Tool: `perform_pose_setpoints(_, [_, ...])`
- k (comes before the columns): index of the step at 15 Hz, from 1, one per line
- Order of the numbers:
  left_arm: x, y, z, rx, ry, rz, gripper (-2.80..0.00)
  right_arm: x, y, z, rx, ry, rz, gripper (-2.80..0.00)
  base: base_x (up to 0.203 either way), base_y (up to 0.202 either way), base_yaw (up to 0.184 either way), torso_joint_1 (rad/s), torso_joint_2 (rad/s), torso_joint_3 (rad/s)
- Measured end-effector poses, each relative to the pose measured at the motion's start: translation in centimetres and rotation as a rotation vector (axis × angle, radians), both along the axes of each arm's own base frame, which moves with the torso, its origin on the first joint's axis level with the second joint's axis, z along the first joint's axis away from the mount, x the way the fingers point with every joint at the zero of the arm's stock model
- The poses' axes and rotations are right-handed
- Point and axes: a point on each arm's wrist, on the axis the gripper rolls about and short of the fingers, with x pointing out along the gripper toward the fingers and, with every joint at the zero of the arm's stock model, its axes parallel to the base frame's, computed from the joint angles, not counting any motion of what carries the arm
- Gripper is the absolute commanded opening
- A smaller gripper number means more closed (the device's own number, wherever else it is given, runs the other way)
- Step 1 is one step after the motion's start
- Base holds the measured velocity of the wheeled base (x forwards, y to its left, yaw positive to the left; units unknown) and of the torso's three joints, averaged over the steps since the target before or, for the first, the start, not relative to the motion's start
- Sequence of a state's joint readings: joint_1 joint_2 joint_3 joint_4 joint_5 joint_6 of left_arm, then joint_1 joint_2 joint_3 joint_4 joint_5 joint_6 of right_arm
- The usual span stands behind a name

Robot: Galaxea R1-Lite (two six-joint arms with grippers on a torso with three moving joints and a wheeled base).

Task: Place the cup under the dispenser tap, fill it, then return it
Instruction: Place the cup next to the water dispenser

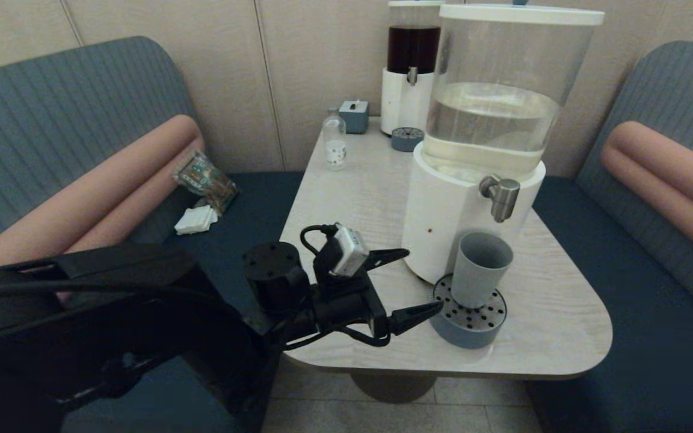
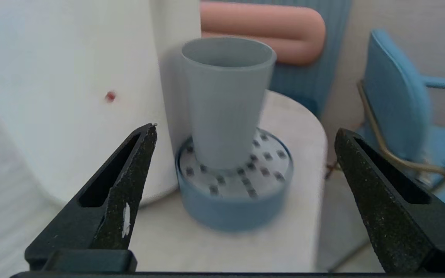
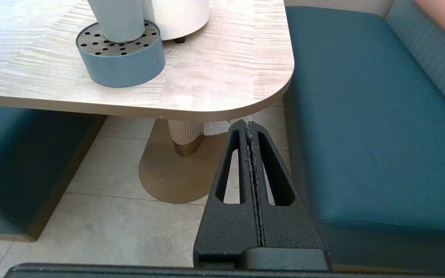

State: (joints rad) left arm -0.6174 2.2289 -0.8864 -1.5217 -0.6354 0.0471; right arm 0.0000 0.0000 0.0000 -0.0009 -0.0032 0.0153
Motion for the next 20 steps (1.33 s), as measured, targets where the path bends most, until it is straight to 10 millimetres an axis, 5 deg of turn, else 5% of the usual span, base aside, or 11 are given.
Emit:
perform_pose_setpoints(7, [3.2, -4.7, -2.4, -0.054, -0.058, -0.027, 0.00, 0.0, 0.0, 0.0, 0.000, 0.000, 0.000, -2.80, 0.000, 0.000, 0.000, 0.000, 0.00, 0.000])
perform_pose_setpoints(20, [5.9, -7.6, -2.8, -0.090, -0.102, -0.046, 0.00, 0.0, 0.0, 0.0, 0.000, 0.000, 0.000, -2.80, 0.000, 0.000, 0.000, 0.000, 0.00, 0.000])
